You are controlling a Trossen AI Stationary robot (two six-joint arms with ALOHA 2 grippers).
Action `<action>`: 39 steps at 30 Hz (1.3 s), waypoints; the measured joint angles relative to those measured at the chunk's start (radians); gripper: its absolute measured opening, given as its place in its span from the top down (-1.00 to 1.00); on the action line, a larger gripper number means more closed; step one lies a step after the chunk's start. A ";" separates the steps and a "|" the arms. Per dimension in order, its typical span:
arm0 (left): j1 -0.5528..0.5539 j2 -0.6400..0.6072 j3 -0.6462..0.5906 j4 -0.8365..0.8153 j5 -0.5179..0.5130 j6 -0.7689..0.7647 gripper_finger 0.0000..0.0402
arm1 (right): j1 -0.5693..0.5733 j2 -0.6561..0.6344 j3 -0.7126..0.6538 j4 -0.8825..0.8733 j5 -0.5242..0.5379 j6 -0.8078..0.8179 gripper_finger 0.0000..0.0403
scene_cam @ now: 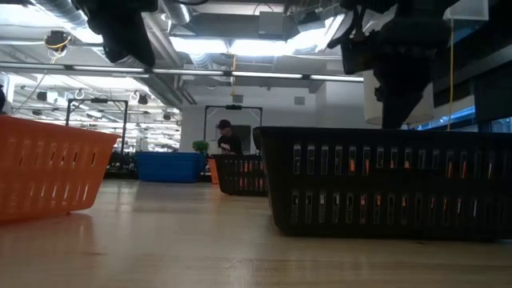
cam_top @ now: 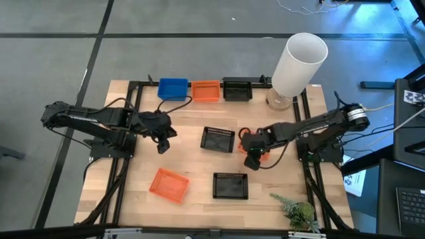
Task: Stack baskets by color
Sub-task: Stack the middle orange bin on the top orange bin
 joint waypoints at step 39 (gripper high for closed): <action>0.000 0.000 0.000 -0.013 -0.006 -0.001 0.81 | -0.008 0.176 0.074 -0.108 0.073 0.076 0.98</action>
